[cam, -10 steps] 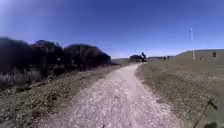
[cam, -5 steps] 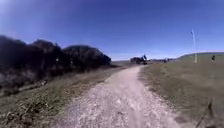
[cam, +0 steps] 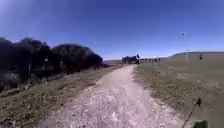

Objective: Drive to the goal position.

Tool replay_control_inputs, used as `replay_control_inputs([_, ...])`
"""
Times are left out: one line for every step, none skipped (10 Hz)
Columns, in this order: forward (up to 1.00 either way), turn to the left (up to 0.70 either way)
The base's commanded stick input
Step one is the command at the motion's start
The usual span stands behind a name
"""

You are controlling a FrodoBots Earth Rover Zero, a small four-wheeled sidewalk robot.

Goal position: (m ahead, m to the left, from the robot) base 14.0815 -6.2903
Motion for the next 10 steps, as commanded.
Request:
replay_control_inputs([1.00, -0.19])
replay_control_inputs([1.00, -0.36])
replay_control_inputs([1.00, -0.14])
replay_control_inputs([1.00, -0.05])
replay_control_inputs([1.00, -0.05])
replay_control_inputs([1.00, -0.15])
replay_control_inputs([1.00, -0.32])
replay_control_inputs([1.00, -0.13])
replay_control_inputs([1.00, 0.00])
replay_control_inputs([1.00, 0.00])
